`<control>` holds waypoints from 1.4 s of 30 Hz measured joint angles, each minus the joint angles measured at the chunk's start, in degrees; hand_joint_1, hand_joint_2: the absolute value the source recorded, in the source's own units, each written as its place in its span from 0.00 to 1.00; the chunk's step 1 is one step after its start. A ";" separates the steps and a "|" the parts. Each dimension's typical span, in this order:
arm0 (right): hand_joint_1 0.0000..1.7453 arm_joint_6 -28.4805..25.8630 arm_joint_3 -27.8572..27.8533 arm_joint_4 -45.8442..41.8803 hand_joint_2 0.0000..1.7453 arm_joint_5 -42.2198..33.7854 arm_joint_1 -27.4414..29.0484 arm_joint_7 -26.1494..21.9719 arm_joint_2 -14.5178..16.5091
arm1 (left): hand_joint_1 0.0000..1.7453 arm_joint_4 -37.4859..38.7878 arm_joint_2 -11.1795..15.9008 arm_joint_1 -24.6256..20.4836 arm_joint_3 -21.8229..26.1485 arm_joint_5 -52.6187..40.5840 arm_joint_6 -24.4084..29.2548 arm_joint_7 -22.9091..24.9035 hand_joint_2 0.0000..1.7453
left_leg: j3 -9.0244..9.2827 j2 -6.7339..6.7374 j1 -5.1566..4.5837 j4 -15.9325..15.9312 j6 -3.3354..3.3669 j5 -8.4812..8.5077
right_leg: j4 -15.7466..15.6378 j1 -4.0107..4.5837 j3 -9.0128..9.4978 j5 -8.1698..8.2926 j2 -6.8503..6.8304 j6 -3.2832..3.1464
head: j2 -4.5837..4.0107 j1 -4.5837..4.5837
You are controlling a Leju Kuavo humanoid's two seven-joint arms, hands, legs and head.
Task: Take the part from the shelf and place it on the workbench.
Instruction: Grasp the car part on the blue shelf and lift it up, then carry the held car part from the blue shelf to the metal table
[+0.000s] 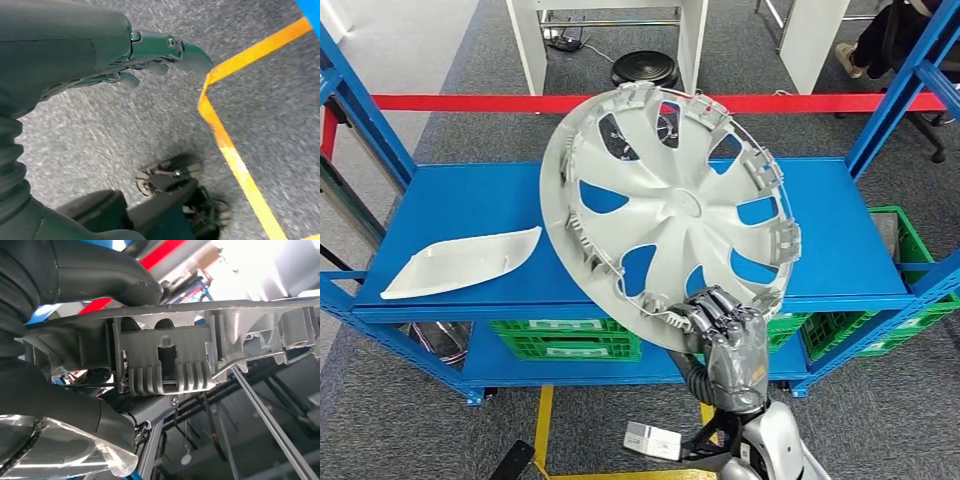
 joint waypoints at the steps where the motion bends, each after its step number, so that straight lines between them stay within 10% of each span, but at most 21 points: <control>1: 1.00 0.00 -0.01 -0.84 1.00 -1.08 0.26 -0.49 -0.20 | 0.00 -0.07 -0.06 0.01 0.18 -0.34 0.08 -0.45 1.00 | -0.01 -0.01 -0.08 0.16 0.03 0.00 | -0.15 -0.12 0.03 0.18 0.03 0.10 | 0.00 0.00; 5: 1.00 0.00 -0.30 -3.65 1.00 -6.43 1.42 -3.00 -0.82 | 0.00 -0.15 -0.41 -0.12 0.49 -2.36 1.47 -2.02 1.00 | 0.73 0.35 -0.03 -1.79 1.47 1.71 | -0.36 -0.23 -0.32 -0.16 -0.48 0.90 | 0.00 0.03; 9: 1.00 0.00 -1.01 -5.23 1.00 -10.87 2.46 -5.90 -1.62 | 0.00 -0.16 -0.82 -0.04 0.52 -3.73 2.82 -2.47 1.00 | 0.71 1.09 0.16 -2.96 1.97 2.66 | 11.37 -0.14 -5.30 -6.67 -1.49 0.95 | 0.00 0.21; 11: 1.00 0.00 -1.64 -5.97 1.00 -12.95 3.53 -7.71 -2.06 | 0.00 -0.15 -1.05 0.10 0.52 -4.57 3.37 -2.41 1.00 | 0.44 1.29 0.30 -2.63 1.76 2.61 | 14.03 -0.36 -6.08 -6.49 -1.65 1.31 | 0.00 0.19; 15: 1.00 0.00 -3.03 -7.83 1.00 -15.15 5.05 -11.12 -2.39 | 0.00 -0.15 -1.14 0.13 0.52 -5.89 4.05 -2.02 1.00 | -0.94 1.27 0.59 -0.30 0.03 1.73 | 3.06 -0.92 0.26 -1.67 -2.40 2.17 | 0.01 0.47; 20: 1.00 0.00 -4.38 -10.12 1.00 -16.87 6.77 -13.43 -2.45 | 0.00 -0.14 -0.96 0.32 0.50 -6.37 4.39 -1.82 1.00 | -2.54 1.16 0.41 2.28 -1.36 0.36 | 2.69 -0.96 -0.33 -1.99 -2.20 0.03 | 0.01 0.23; 24: 1.00 0.01 -5.22 -11.27 1.00 -17.52 7.40 -14.38 -2.45 | 0.00 -0.14 -0.99 0.39 0.50 -6.51 4.50 -1.79 1.00 | -5.76 1.03 0.53 13.34 -1.86 -7.79 | 2.67 -0.53 -1.85 -0.82 -2.23 -1.63 | 0.00 0.10; 26: 1.00 0.00 -5.61 -11.57 1.00 -18.78 7.87 -15.48 -2.45 | 0.00 -0.14 -1.03 0.39 0.51 -6.66 4.52 -1.79 1.00 | -5.77 1.00 0.44 16.37 -1.47 -8.78 | 2.69 -0.07 -2.65 -0.18 -2.22 -1.92 | 0.01 0.11; 32: 1.00 0.01 -7.14 -13.43 1.00 -24.21 9.53 -18.13 -2.49 | 0.00 -0.14 -0.80 0.21 0.65 -6.94 4.77 -2.07 1.00 | 3.95 0.48 -0.96 -0.03 1.47 -3.08 | 2.23 0.50 -4.06 2.15 -2.18 -1.38 | 0.01 0.18; 35: 1.00 0.00 -8.21 -14.31 1.00 -26.47 10.80 -19.27 -2.62 | 0.00 -0.14 -0.85 0.32 0.76 -7.03 4.86 -2.22 1.00 | 3.53 0.56 -1.00 -1.41 1.35 -1.30 | 1.44 0.36 -4.31 3.02 -2.21 -0.28 | 0.01 0.17; 40: 1.00 0.09 -9.37 -15.03 1.00 -28.65 12.42 -20.60 -3.29 | 0.00 -0.14 -0.98 0.43 1.07 -7.26 5.04 -2.30 1.00 | -0.01 1.02 -0.73 -2.07 1.66 2.15 | 13.21 0.45 -7.42 -7.37 -2.13 0.52 | 0.01 0.34; 42: 1.00 0.17 -9.81 -15.03 1.00 -29.15 12.98 -20.79 -3.43 | 0.00 -0.14 -1.04 0.50 1.11 -7.38 5.04 -2.31 1.00 | -1.92 1.13 -0.75 -1.60 1.57 3.27 | 16.52 0.42 -6.69 -6.36 -2.17 0.78 | 0.01 0.34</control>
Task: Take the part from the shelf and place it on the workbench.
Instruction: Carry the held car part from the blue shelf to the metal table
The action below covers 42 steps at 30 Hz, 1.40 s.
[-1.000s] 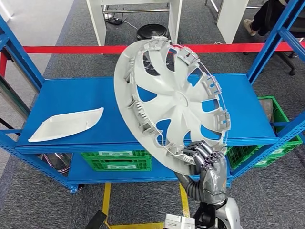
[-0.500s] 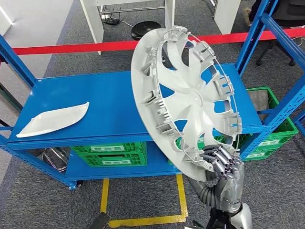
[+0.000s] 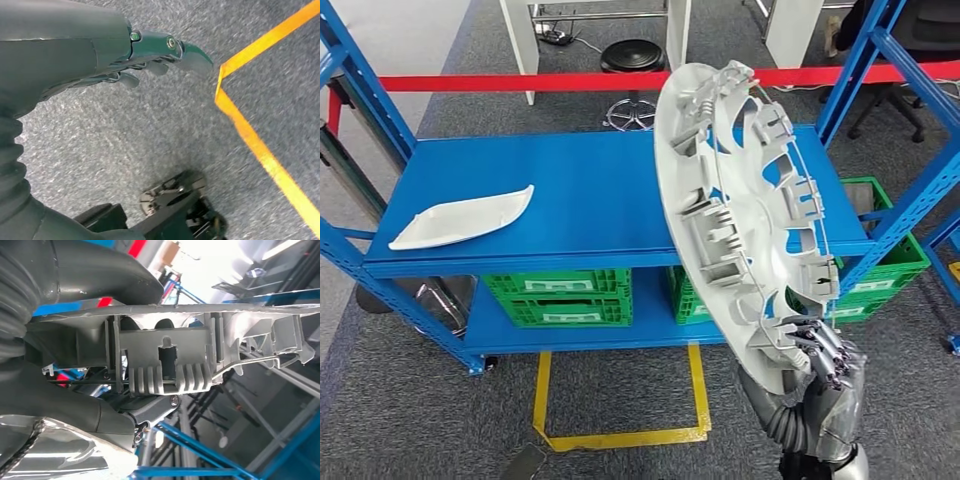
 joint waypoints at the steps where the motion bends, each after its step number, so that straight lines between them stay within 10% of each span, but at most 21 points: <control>1: 1.00 0.05 -0.20 0.00 1.00 -0.21 0.21 -0.09 -0.04 | 0.00 0.00 -0.03 0.02 0.03 -0.05 0.00 0.00 1.00 | -0.96 0.04 0.03 0.32 -0.15 0.49 | -1.09 -0.04 1.69 1.87 -0.03 0.08 | -0.01 -0.01; 3: 1.00 0.17 -0.50 -0.07 1.00 -0.43 0.43 -0.27 -0.09 | 0.00 0.00 -0.07 0.02 0.16 -0.13 0.01 0.00 1.00 | -2.67 0.08 0.01 1.22 -0.59 1.26 | -8.17 -0.09 7.49 3.63 -0.09 0.22 | 0.01 0.02; 6: 1.00 0.22 -0.70 -0.45 1.00 -0.49 0.62 -0.39 -0.10 | 0.00 0.00 -0.08 0.03 0.41 -0.22 0.05 -0.05 1.00 | -4.06 0.07 -0.18 2.36 -1.31 2.34 | -16.68 0.13 12.80 1.03 0.09 -0.51 | 0.00 -0.05; 9: 1.00 0.26 -0.92 -0.61 1.00 -0.49 0.87 -0.50 -0.11 | 0.00 0.04 0.01 0.27 0.49 -0.21 0.08 -0.08 1.00 | -4.74 -0.15 -0.02 3.08 -2.16 1.87 | -17.05 0.01 11.49 1.78 -0.03 -1.99 | -0.01 -0.09; 13: 1.00 0.31 -1.13 -0.79 1.00 -0.51 1.02 -0.57 -0.10 | 0.00 0.07 0.03 0.46 0.52 -0.25 0.08 -0.07 1.00 | -6.70 -0.34 0.54 13.70 -3.50 -8.25 | -16.91 -0.12 9.11 4.32 -0.18 -3.00 | -0.01 -0.34; 15: 1.00 0.39 -1.19 -0.80 1.00 -0.58 1.11 -0.60 -0.09 | 0.00 0.07 -0.03 0.44 0.55 -0.33 0.09 -0.07 1.00 | -6.24 -0.35 0.69 17.81 -3.59 -9.06 | -16.59 -0.10 7.42 5.53 -0.11 -2.92 | 0.00 -0.36; 20: 1.00 0.73 -1.33 -0.91 1.00 -0.96 1.24 -0.61 -0.09 | 0.00 0.07 0.05 0.31 0.99 -0.93 0.31 -0.05 1.00 | 5.24 -2.94 0.52 2.29 -1.89 -4.93 | -16.11 -0.14 4.07 8.30 0.92 -2.02 | -0.01 -0.30; 23: 1.00 0.84 -1.56 -1.08 1.00 -1.01 1.29 -0.66 -0.09 | 0.00 0.07 -0.04 0.34 1.24 -1.23 0.57 0.01 1.00 | 6.12 -2.91 0.24 -0.77 -1.38 -4.74 | -16.54 -0.48 3.26 9.95 1.62 -0.75 | -0.01 -0.37; 25: 1.00 0.87 -1.68 -1.13 1.00 -1.04 1.44 -0.66 -0.09 | 0.00 0.07 -0.16 0.41 1.40 -1.34 0.69 0.04 1.00 | 5.04 -1.84 0.41 -1.18 -0.72 -3.32 | -15.36 -0.53 2.26 7.91 1.38 -0.23 | -0.01 -0.20; 28: 1.00 0.87 -1.73 -1.13 1.00 -1.10 1.54 -0.63 -0.09 | 0.00 0.07 -0.29 0.43 1.50 -1.45 0.91 0.07 1.00 | 2.51 -0.23 0.33 -1.23 -0.05 -1.24 | -6.50 -0.52 -0.09 -0.43 0.53 0.17 | -0.01 0.19; 30: 1.00 0.84 -1.91 -1.12 1.00 -1.17 1.73 -0.51 -0.09 | 0.00 0.07 -0.43 0.46 1.54 -1.56 0.97 0.07 1.00 | 0.54 0.94 0.16 -0.96 -0.02 0.05 | -0.76 -0.51 -0.21 -1.14 0.44 0.49 | -0.01 0.17; 33: 1.00 0.78 -2.45 -1.13 1.00 -1.20 2.22 -0.23 -0.09 | 0.00 0.06 -0.49 0.44 1.61 -1.89 0.98 0.07 1.00 | -2.37 2.62 0.06 0.10 -0.44 1.42 | -4.34 -0.51 5.52 3.80 -1.19 0.75 | -0.01 0.18; 36: 1.00 0.70 -2.96 -1.50 1.00 -1.16 2.43 -0.04 -0.09 | 0.00 0.03 -0.46 0.44 1.78 -2.07 0.52 0.01 1.00 | -3.77 4.00 -0.17 1.61 -1.25 2.28 | -17.08 -0.17 14.71 0.86 -4.62 0.10 | -0.01 0.12; 39: 1.00 0.57 -3.55 -2.13 1.00 -0.78 3.33 0.02 -0.09 | 0.00 0.01 -0.40 0.47 2.22 -1.45 -0.97 -0.72 1.00 | -4.19 4.73 0.15 1.94 -2.19 3.01 | -19.30 0.10 14.91 0.42 -3.51 -1.45 | 0.00 0.05; 42: 1.00 0.34 -4.28 -2.75 1.00 -0.25 4.71 0.32 -0.09 | 0.00 -0.12 -0.39 0.78 3.54 0.00 -3.07 -2.79 1.00 | -5.70 1.13 0.61 7.61 -3.42 -2.47 | -19.25 -0.06 13.45 1.84 -1.95 -2.60 | 0.00 -0.14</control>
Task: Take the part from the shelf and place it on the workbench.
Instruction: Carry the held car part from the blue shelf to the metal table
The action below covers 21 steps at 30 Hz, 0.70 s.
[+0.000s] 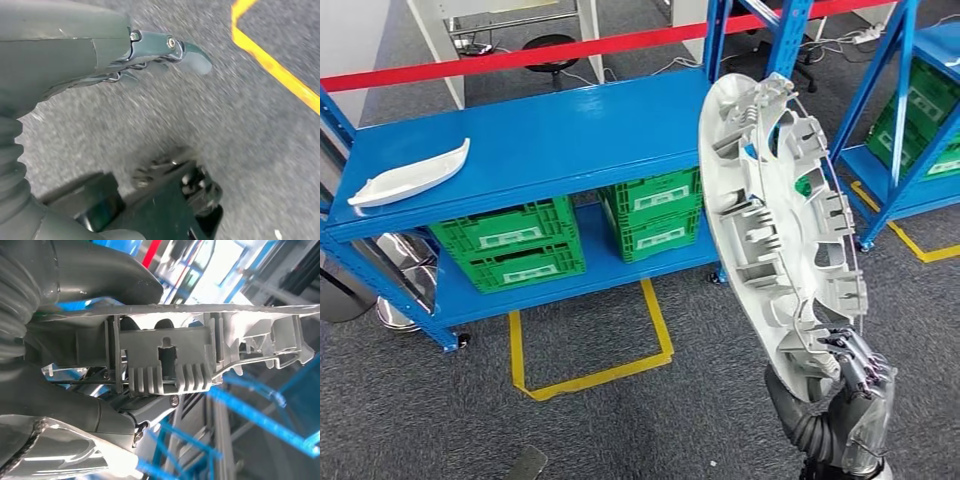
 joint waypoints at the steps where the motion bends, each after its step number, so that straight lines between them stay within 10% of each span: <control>1: 1.00 -0.11 -0.20 -0.21 1.00 -0.01 0.57 0.09 -0.01 | 0.00 -0.07 -0.01 0.15 0.55 0.57 -0.89 -0.73 1.00 | -0.87 -0.80 0.06 3.72 -0.18 -2.57 | 0.03 0.05 -0.56 0.48 0.61 -0.22 | -0.01 -0.02; 4: 1.00 -0.36 -0.59 -0.96 1.00 -0.68 2.48 0.27 -0.05 | 0.00 -0.26 -0.04 0.40 2.44 2.15 -3.37 -1.98 1.00 | -0.69 -1.25 0.03 8.88 0.18 -4.50 | 0.30 0.39 -1.86 1.82 2.67 -0.38 | -0.01 0.00; 8: 1.00 -0.40 -0.74 -1.63 1.00 -1.09 3.94 0.50 -0.23 | 0.00 -0.56 0.18 0.44 4.33 2.96 -5.03 -2.42 1.00 | 7.26 -4.52 -0.26 -3.78 2.53 0.56 | 0.85 0.59 -3.47 2.95 5.34 -0.03 | -0.01 0.12; 11: 1.00 -0.41 -1.03 -2.22 1.00 -0.95 4.95 0.80 -0.46 | 0.00 -0.64 0.27 0.55 5.43 3.33 -6.19 -2.50 1.00 | 8.58 -5.14 -0.58 -6.91 2.90 0.88 | 0.84 0.01 -4.38 3.84 6.98 1.07 | -0.01 -0.04; 14: 1.00 -0.41 -1.81 -3.08 1.00 -0.77 6.98 1.65 -0.75 | 0.00 -0.83 0.01 0.24 6.25 3.30 -6.20 -2.45 1.00 | 9.19 -3.15 -0.16 -9.45 3.08 1.37 | 3.18 0.10 -6.44 2.08 5.21 1.78 | -0.01 0.28; 18: 1.00 -0.41 -3.07 -3.74 1.00 -0.95 8.93 1.97 -0.83 | 0.00 -0.86 -0.04 1.04 7.21 3.22 -5.50 -2.32 1.00 | 8.46 -0.30 0.07 -9.52 3.17 1.59 | 15.79 -0.26 -12.48 -3.74 2.53 3.00 | -0.01 0.67; 21: 1.00 -0.42 -4.36 -4.43 1.00 -1.11 10.59 1.98 -0.83 | 0.00 -0.86 -0.05 1.49 8.00 3.22 -5.23 -2.32 1.00 | 7.74 1.83 0.24 -8.60 2.77 1.38 | 12.10 -0.71 -9.89 -0.61 1.28 3.77 | -0.01 0.68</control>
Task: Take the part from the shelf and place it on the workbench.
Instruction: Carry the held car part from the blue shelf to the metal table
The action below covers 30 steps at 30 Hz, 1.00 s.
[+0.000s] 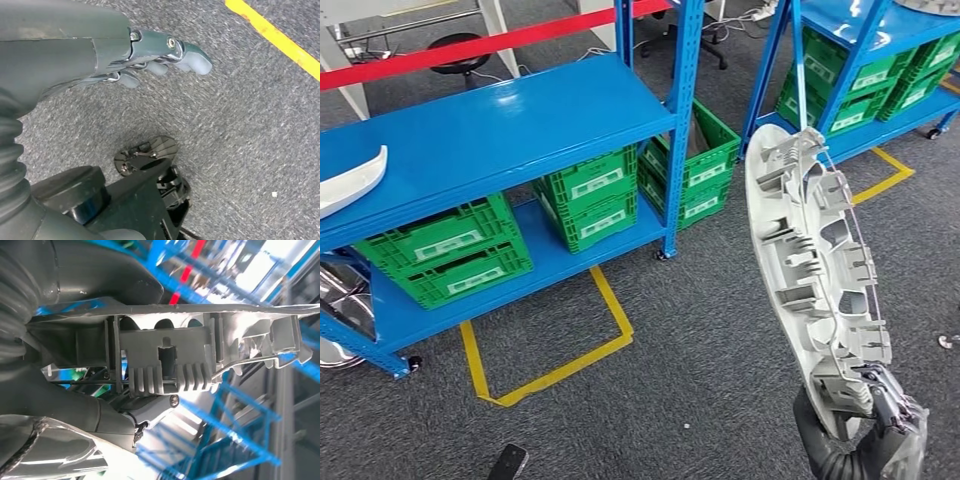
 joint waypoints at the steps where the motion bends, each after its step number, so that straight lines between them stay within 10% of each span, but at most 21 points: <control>1: 1.00 0.00 -0.35 -0.27 1.00 0.03 0.36 0.01 0.01 | 0.00 0.00 0.01 0.04 0.28 0.01 0.06 0.00 1.00 | -0.16 0.55 0.03 0.45 -0.33 -0.18 | -4.12 -0.06 2.33 1.34 -1.31 0.22 | 0.00 0.02; 3: 1.00 0.01 -0.89 -0.92 1.00 0.13 0.90 0.02 0.05 | 0.00 0.00 0.10 0.17 0.90 0.00 0.19 0.03 1.00 | -0.47 1.36 -0.16 1.49 -1.16 -0.67 | -9.34 0.00 5.48 2.62 -2.97 -0.29 | 0.00 -0.08; 6: 1.00 -0.01 -1.87 -1.82 1.00 0.19 1.93 0.05 0.34 | 0.00 0.00 0.14 0.49 1.79 -0.19 0.43 0.13 1.00 | -0.55 2.35 -0.26 2.04 -2.13 -0.81 | -9.62 0.25 5.21 2.86 -1.97 -1.93 | 0.00 -0.26; 13: 1.00 0.00 -3.70 -3.18 1.00 0.51 3.58 0.01 1.81 | 0.00 0.02 0.07 1.56 2.86 -1.47 0.98 0.50 1.00 | -6.40 -3.02 0.15 18.22 -2.76 -9.94 | -9.61 0.58 3.91 4.26 2.19 -3.81 | 0.00 -0.34; 17: 1.00 0.00 -4.89 -3.68 1.00 0.75 4.16 -0.10 2.83 | 0.00 0.02 0.27 1.54 3.46 -2.19 1.15 0.64 1.00 | -1.36 -6.48 -0.31 7.53 -0.34 -3.15 | -9.58 1.08 3.67 4.76 5.18 -3.74 | 0.00 -0.20; 20: 1.00 0.00 -5.66 -3.95 1.00 0.99 4.21 -0.28 3.44 | 0.00 -0.02 0.60 1.38 3.91 -2.63 1.17 0.77 1.00 | 0.42 -9.01 -0.69 2.74 0.94 -1.79 | -9.53 0.58 2.65 5.51 7.25 -2.79 | 0.00 -0.13; 23: 1.00 -0.02 -6.34 -4.32 1.00 1.03 4.92 -0.27 3.91 | 0.00 -0.17 0.49 0.96 4.16 -2.76 1.16 0.78 1.00 | 0.78 -6.65 -0.43 0.63 0.76 -1.10 | -9.24 0.54 1.27 5.48 6.89 -1.76 | 0.00 -0.05; 28: 1.00 -0.02 -7.00 -4.45 1.00 1.12 4.92 -0.38 4.16 | 0.00 -0.24 0.37 1.19 4.30 -3.17 1.10 0.82 1.00 | 0.49 -2.05 -0.25 -0.18 0.74 -0.35 | 4.93 0.52 -4.92 -1.87 1.02 -0.56 | 0.00 0.25; 30: 1.00 -0.02 -7.34 -4.45 1.00 1.17 5.15 -0.37 4.36 | 0.00 -0.26 0.32 1.15 4.49 -3.89 1.12 0.92 1.00 | 0.29 -0.43 -0.27 0.03 0.61 -0.37 | 2.80 0.41 -2.93 -0.33 0.55 -0.30 | 0.00 0.27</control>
